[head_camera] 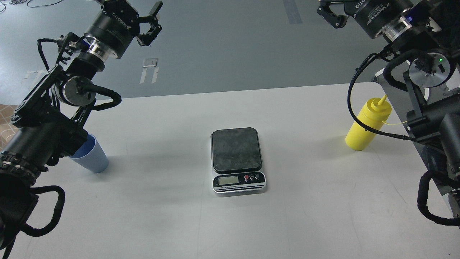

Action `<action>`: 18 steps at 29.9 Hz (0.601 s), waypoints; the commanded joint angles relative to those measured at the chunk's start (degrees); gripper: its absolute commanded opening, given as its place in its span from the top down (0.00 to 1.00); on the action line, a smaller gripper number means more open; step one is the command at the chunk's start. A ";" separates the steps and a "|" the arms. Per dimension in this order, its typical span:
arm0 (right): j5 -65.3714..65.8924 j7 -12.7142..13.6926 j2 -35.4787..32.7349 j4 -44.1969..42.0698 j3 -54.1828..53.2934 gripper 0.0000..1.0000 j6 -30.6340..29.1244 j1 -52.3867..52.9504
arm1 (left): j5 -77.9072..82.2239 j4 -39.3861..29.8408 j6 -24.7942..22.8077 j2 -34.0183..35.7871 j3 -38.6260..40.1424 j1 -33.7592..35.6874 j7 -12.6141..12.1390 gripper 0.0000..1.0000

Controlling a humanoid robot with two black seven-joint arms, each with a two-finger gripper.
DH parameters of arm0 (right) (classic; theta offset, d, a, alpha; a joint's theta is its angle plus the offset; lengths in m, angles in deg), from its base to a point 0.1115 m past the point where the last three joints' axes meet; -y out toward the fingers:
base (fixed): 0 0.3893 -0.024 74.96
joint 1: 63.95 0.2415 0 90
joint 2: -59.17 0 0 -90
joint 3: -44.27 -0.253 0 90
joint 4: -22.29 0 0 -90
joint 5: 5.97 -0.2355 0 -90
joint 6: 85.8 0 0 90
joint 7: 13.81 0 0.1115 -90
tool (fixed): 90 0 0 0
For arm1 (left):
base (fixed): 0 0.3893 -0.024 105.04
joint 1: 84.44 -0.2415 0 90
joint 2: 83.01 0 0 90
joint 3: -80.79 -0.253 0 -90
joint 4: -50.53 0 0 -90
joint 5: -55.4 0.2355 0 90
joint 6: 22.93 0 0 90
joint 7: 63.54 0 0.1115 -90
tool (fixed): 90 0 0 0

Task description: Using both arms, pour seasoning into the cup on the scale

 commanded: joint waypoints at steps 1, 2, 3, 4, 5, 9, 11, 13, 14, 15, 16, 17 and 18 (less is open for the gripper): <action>0.01 0.00 0.27 -0.10 -0.01 0.00 0.00 -0.03 | 0.00 0.17 0.00 -0.24 -0.54 0.04 0.08 0.02; 0.01 0.00 0.27 -0.09 -0.10 0.00 0.00 -0.03 | 0.09 0.17 0.00 -0.33 -0.55 -0.04 0.08 0.02; 0.01 0.00 0.27 -0.09 -0.10 0.00 0.00 -0.03 | 0.00 0.17 0.00 -0.33 -0.55 -0.04 0.08 0.02; 0.01 0.00 0.27 -0.09 -0.10 0.00 0.00 -0.03 | 0.00 0.17 0.00 -0.33 -0.55 0.04 0.08 0.02; 0.01 0.00 0.27 -0.09 -0.10 0.00 0.00 -0.03 | 0.00 0.17 0.00 -0.25 -0.55 0.04 -0.01 0.02; 0.01 0.00 0.44 -0.09 -0.10 0.00 0.00 -0.03 | 0.00 0.17 0.00 -0.16 -0.46 0.04 -0.10 0.02; 0.01 0.00 0.44 0.08 -0.10 0.00 0.00 -0.03 | 0.00 0.17 0.00 -0.07 -0.37 0.04 -0.10 0.02; 0.01 0.00 0.44 -0.01 -0.10 0.00 0.00 -0.03 | 0.00 0.17 0.00 -0.07 -0.46 0.04 -0.10 0.02; 0.01 0.00 0.35 0.08 -0.10 0.00 0.00 -0.03 | 0.00 0.17 0.00 -0.07 -0.37 0.04 -0.19 0.02; 0.01 0.00 0.44 0.08 -0.10 0.00 0.00 0.06 | 0.00 0.17 0.00 0.10 -0.37 0.04 -0.19 0.02; 0.01 0.00 0.44 -0.01 -0.10 0.00 0.00 0.06 | 0.00 0.17 0.00 0.19 -0.28 0.04 -0.19 0.02; 0.01 0.00 0.35 0.08 -0.10 0.00 0.00 0.06 | 0.00 0.17 0.00 0.19 -0.28 0.04 -0.19 0.02; 0.01 0.00 0.35 0.17 -0.10 0.00 0.00 0.06 | 0.00 0.17 0.00 0.37 -0.28 0.13 -0.19 0.02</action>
